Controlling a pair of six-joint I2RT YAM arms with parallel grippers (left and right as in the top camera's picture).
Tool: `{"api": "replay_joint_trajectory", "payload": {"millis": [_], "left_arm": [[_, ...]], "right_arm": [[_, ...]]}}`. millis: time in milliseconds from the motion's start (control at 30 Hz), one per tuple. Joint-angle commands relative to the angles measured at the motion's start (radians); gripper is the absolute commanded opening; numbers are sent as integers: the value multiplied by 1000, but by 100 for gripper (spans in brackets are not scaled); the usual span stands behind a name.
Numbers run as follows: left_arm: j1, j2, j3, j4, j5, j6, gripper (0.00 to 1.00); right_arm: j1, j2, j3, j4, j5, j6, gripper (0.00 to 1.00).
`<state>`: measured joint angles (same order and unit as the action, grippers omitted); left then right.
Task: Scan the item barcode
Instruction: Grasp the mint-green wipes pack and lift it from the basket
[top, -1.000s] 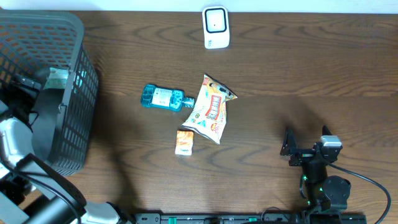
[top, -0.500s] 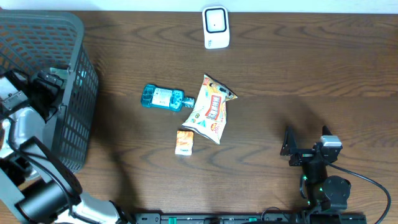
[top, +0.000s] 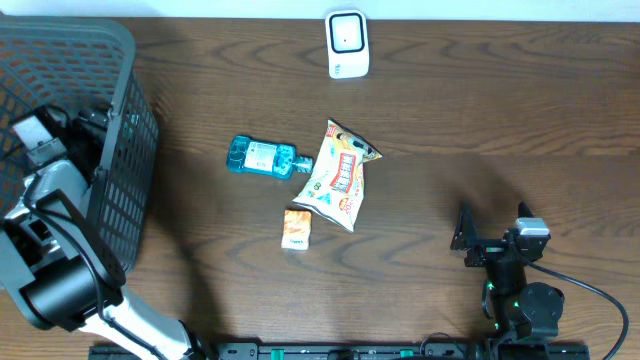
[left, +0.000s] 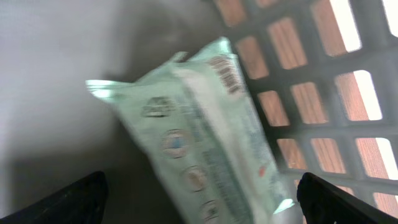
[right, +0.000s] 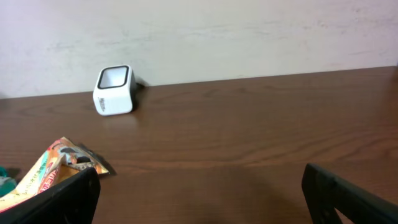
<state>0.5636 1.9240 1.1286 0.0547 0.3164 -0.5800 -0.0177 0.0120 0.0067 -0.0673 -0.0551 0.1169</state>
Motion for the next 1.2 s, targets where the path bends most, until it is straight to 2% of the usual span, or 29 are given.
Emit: {"api": "replay_joint_trajectory", "payload": {"millis": [0, 233, 300, 433, 467, 533, 600, 700, 867, 1000, 1067, 1167], "left_arm": [[-22, 84, -16, -13, 8, -21, 98], [-24, 137, -16, -3, 7, 12, 99], [-24, 151, -16, 0, 7, 31, 93], [-24, 175, -16, 4, 5, 53, 56], [-24, 179, -16, 6, 5, 53, 42], [-24, 179, -16, 8, 5, 68, 21], [-24, 179, -16, 7, 6, 99, 8], [-23, 172, -16, -10, 16, 139, 7], [-5, 93, -16, -65, 16, 138, 7], [28, -56, -16, -124, 16, 138, 7], [57, -217, -16, -171, 16, 138, 7], [80, -364, -16, -197, 15, 138, 8]], "right_arm": [[-8, -5, -1, -4, 1, -6, 99], [-8, -5, -1, -4, 1, -6, 99], [-8, -5, -1, -4, 1, -6, 99], [-8, -5, -1, -4, 1, -6, 99], [-8, -5, -1, -4, 1, -6, 99], [-8, -5, -1, -4, 1, -6, 99], [-8, -5, -1, -4, 1, -6, 99], [-8, -5, -1, -4, 1, -6, 99], [-8, -5, -1, -4, 1, -6, 99], [-8, -5, -1, -4, 1, -6, 99], [-8, -5, -1, -4, 1, -6, 99], [-8, -5, -1, -4, 1, -6, 99]]}}
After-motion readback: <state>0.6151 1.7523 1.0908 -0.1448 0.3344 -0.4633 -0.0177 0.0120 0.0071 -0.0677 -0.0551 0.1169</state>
